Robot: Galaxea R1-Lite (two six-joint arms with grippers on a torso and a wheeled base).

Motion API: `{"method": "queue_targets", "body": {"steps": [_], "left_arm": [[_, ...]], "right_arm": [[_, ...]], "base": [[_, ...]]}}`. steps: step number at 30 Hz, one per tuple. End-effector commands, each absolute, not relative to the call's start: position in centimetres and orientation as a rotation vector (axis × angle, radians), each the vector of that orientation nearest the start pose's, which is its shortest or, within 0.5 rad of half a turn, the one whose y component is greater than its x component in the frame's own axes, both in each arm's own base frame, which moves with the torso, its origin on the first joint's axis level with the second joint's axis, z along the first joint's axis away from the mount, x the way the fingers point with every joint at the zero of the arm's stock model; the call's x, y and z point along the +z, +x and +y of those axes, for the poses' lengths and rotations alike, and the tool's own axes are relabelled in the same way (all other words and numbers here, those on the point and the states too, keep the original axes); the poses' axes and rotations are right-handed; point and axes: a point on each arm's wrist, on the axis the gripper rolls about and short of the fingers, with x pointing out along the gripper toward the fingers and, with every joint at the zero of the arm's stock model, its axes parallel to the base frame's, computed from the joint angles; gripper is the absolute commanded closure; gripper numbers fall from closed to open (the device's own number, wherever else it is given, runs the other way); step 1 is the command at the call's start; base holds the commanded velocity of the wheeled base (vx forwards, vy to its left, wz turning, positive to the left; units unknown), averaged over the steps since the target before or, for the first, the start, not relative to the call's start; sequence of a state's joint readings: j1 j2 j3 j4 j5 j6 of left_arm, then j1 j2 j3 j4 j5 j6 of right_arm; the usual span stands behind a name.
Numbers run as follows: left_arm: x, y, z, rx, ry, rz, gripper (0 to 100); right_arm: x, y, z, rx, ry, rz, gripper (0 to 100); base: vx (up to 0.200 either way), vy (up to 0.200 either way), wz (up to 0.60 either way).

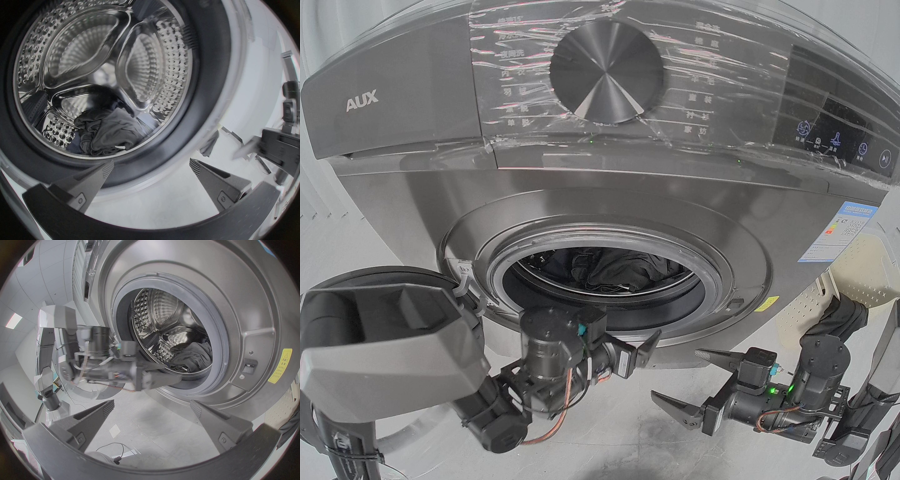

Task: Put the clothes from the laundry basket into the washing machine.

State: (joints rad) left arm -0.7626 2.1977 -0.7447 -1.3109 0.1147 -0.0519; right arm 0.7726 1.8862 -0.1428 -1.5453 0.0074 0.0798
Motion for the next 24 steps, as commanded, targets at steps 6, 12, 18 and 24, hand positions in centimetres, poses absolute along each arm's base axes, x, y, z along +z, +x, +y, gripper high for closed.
{"method": "queue_targets", "body": {"steps": [6, 12, 18, 24], "left_arm": [[12.5, 16.7, -20.2, -0.783, -0.061, -0.005, 0], [13.7, 14.3, -17.0, -0.745, -0.088, -0.027, 0], [14.3, 12.3, -14.3, -0.720, -0.103, -0.051, 0], [14.8, 10.9, -11.0, -0.642, -0.118, -0.084, 0]], "right_arm": [[11.3, 14.9, 14.2, 0.742, 0.046, 0.094, 0], [13.2, 14.3, 12.4, 0.641, 0.078, 0.011, 0], [13.9, 13.9, 9.7, 0.536, 0.076, -0.019, 0], [14.4, 12.5, 6.3, 0.391, 0.035, -0.020, 0]], "base": [[0.000, 0.000, 0.00], [-0.033, 0.000, 0.00], [-0.200, 0.000, 0.00], [-0.100, 0.000, 0.00]]}}
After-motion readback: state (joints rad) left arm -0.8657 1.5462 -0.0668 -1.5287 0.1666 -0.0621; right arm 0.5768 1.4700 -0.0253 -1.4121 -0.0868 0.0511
